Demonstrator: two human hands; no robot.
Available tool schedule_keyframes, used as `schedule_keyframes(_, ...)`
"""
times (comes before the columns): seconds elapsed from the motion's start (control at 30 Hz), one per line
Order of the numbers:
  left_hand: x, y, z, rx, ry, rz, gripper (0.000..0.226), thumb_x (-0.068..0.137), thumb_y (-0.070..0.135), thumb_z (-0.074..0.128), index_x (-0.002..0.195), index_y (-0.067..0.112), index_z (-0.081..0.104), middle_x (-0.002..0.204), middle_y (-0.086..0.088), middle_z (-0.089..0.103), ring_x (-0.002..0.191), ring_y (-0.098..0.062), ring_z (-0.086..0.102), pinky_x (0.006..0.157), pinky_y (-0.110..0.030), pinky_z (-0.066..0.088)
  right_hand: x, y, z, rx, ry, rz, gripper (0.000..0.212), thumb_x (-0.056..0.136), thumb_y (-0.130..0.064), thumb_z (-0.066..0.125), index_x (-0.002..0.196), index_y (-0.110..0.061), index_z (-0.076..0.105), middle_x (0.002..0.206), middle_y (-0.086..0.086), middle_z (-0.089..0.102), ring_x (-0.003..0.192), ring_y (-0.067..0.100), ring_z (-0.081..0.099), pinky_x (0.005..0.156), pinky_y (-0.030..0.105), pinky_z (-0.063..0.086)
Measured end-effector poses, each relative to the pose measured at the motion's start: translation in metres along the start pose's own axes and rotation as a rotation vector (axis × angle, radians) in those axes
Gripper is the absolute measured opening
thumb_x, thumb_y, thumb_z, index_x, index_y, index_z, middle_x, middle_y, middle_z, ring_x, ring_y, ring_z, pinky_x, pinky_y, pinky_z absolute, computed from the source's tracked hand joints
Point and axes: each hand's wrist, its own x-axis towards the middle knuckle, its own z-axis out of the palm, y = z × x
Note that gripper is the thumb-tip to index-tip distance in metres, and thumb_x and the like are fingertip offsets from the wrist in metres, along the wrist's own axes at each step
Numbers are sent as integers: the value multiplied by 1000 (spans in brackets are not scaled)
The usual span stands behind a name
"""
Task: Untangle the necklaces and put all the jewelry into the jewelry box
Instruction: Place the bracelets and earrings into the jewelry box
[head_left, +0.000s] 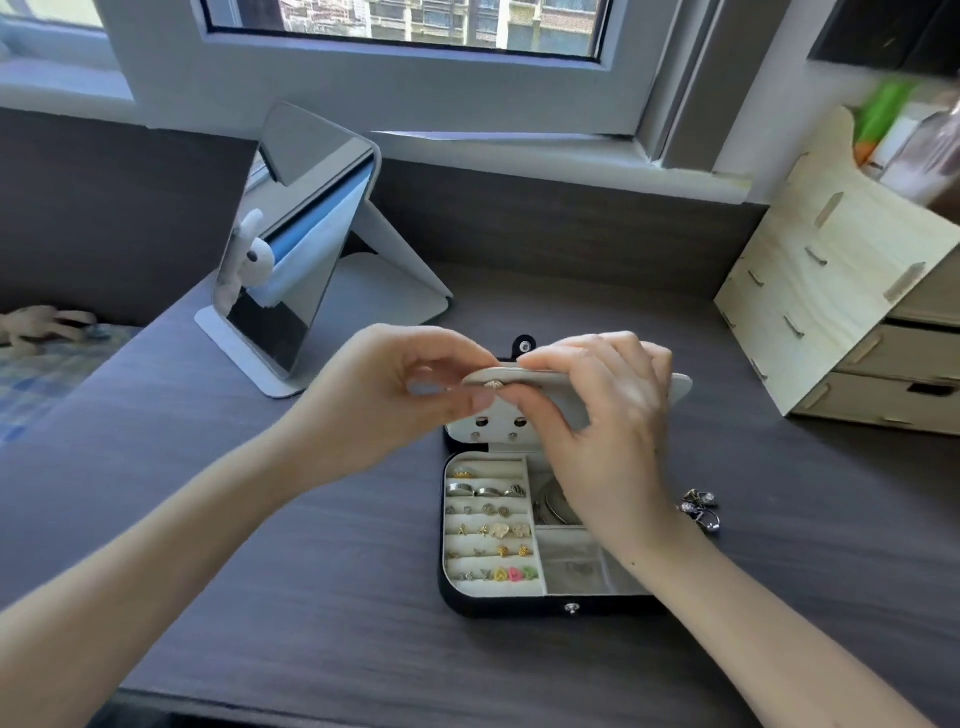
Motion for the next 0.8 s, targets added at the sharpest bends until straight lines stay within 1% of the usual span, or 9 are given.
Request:
schedule_keyframes(0.07, 1, -1, 5, 58, 98, 9, 14, 77, 19, 72, 87, 28, 70, 86, 10, 72, 80, -6, 67, 77, -23, 54, -2, 1, -8, -9, 1, -8, 18, 84, -29, 67, 94, -14, 69, 94, -5, 67, 94, 10, 55, 87, 30, 32)
schedule_keyframes(0.13, 4, -3, 7, 82, 141, -1, 16, 79, 17, 72, 84, 31, 67, 86, 13, 70, 81, -6, 67, 77, -25, 54, -8, 5, -24, -60, 26, -9, 15, 87, -23, 65, 97, -13, 68, 101, -4, 67, 98, 12, 56, 91, 35, 34)
schedule_keyframes(0.23, 8, -4, 8, 84, 165, -23, 16, 82, 12, 70, 83, 27, 65, 83, 5, 71, 82, -12, 67, 78, -33, 56, -22, 27, -56, -174, 36, 77, 10, 88, -17, 62, 94, -14, 69, 96, -6, 67, 93, 13, 57, 86, 36, 35)
schedule_keyframes(0.3, 11, -5, 9, 51, 190, -39, 17, 82, 9, 69, 81, 25, 65, 84, 0, 71, 82, -18, 67, 77, -37, 56, -32, 53, -73, -237, -85, 185, 8, 85, -17, 62, 87, -17, 70, 87, -7, 68, 84, 18, 60, 78, 37, 36)
schedule_keyframes(0.37, 13, -6, 11, 38, 219, -57, 21, 82, 6, 69, 78, 26, 64, 82, -2, 70, 79, -19, 66, 76, -36, 54, -44, 80, -87, -295, -291, 289, 7, 82, -15, 67, 83, -18, 73, 82, -5, 70, 79, 25, 62, 74, 37, 36)
schedule_keyframes(0.47, 17, -8, 12, 18, 252, -84, 20, 81, 7, 70, 78, 25, 65, 81, -3, 70, 78, -21, 66, 78, -40, 54, -58, 103, -99, -356, -581, 401, 12, 81, -12, 72, 88, -21, 76, 87, -4, 70, 85, 27, 60, 76, 37, 36)
schedule_keyframes(0.53, 19, -9, 12, -4, 278, -107, 16, 80, 9, 71, 79, 24, 66, 83, -4, 71, 82, -24, 67, 80, -44, 55, -61, 106, -101, -354, -678, 414, 13, 82, -16, 72, 92, -23, 76, 89, -6, 68, 88, 24, 57, 80, 38, 37)
schedule_keyframes(0.7, 23, -11, 14, -25, 303, -137, 12, 81, 9, 70, 85, 21, 68, 88, -3, 71, 86, -21, 67, 82, -41, 54, -66, 107, -98, -332, -648, 329, 13, 74, -12, 78, 78, -24, 76, 76, -8, 64, 73, 17, 52, 70, 38, 39)
schedule_keyframes(0.8, 25, -14, 16, -35, 327, -144, 18, 82, 11, 71, 92, 25, 66, 90, -2, 70, 87, -18, 66, 82, -36, 55, -65, 105, -99, -323, -573, 383, 13, 77, -6, 74, 77, -19, 74, 78, -6, 69, 75, 22, 62, 71, 35, 42)
